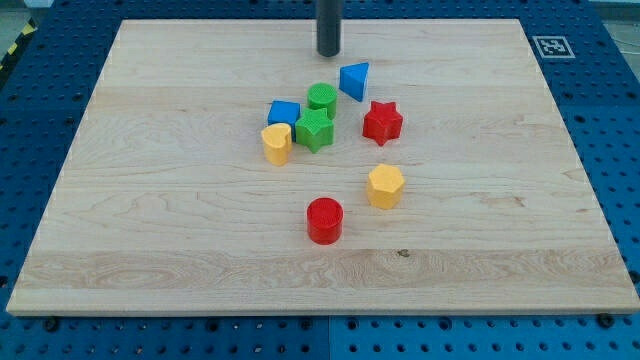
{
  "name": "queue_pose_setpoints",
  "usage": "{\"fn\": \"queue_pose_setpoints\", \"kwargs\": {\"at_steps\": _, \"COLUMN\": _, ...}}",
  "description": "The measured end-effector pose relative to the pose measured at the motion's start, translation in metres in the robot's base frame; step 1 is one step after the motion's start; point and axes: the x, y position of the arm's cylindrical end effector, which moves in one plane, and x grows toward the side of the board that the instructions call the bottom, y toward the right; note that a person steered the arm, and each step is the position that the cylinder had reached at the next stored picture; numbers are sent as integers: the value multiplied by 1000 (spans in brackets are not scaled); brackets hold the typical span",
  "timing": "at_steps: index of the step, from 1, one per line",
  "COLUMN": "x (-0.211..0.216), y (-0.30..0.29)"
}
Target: Push the blue triangle into the green blocks
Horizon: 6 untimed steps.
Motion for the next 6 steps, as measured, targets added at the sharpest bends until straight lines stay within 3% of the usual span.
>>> {"fn": "queue_pose_setpoints", "kwargs": {"at_steps": 3, "x": 5, "y": 75}}
{"fn": "queue_pose_setpoints", "kwargs": {"at_steps": 6, "x": 23, "y": 58}}
